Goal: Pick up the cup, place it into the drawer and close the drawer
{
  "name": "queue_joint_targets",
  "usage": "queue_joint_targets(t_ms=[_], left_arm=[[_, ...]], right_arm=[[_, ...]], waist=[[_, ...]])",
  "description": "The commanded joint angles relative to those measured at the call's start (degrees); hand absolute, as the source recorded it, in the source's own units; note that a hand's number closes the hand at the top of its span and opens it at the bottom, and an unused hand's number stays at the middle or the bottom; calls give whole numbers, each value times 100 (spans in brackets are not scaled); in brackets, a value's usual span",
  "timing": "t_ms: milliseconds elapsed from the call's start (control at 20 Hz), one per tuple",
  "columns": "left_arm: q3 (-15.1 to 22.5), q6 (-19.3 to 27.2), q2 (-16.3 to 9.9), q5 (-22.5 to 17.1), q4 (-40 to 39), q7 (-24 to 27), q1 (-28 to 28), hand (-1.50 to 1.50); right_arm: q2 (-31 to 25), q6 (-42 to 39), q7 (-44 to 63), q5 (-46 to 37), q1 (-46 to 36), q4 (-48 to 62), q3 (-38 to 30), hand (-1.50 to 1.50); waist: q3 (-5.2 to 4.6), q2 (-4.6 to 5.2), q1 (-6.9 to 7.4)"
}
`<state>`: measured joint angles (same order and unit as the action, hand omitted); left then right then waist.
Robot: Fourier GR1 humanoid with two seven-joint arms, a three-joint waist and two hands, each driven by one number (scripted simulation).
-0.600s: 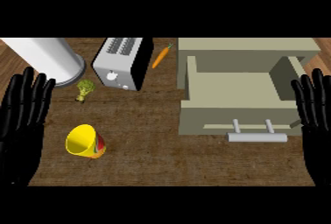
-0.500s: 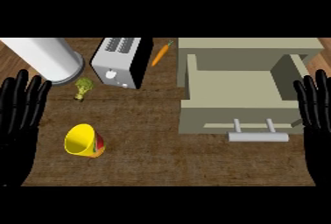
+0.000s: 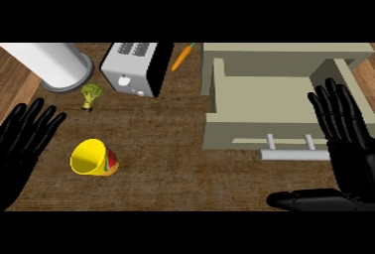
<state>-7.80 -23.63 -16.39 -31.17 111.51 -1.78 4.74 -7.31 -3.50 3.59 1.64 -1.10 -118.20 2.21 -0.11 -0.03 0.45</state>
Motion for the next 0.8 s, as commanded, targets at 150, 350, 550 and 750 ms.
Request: queue_joint_targets(t_ms=[150, 350, 550, 750], left_arm=[[-696, -949, -521, -833, -1159, -121, -129, -150], [-825, -1371, -567, -123, -2440, 484, -485, -150], [-648, -1371, -304, 705, -3327, 1071, -950, -150], [-760, -1512, -366, 1315, -4356, 1731, -1118, -150]], right_arm=[[-66, -207, 299, 143, -403, 274, -71, -150], [-108, -359, 11, 162, -518, 734, -184, -150], [-172, -419, -40, 404, -1110, 1207, -537, -150], [-144, -318, 371, 384, -1170, 768, -474, -150]], waist=[[9, 2, -33], [8, 10, -51], [8, 14, -53], [4, 14, -88]])
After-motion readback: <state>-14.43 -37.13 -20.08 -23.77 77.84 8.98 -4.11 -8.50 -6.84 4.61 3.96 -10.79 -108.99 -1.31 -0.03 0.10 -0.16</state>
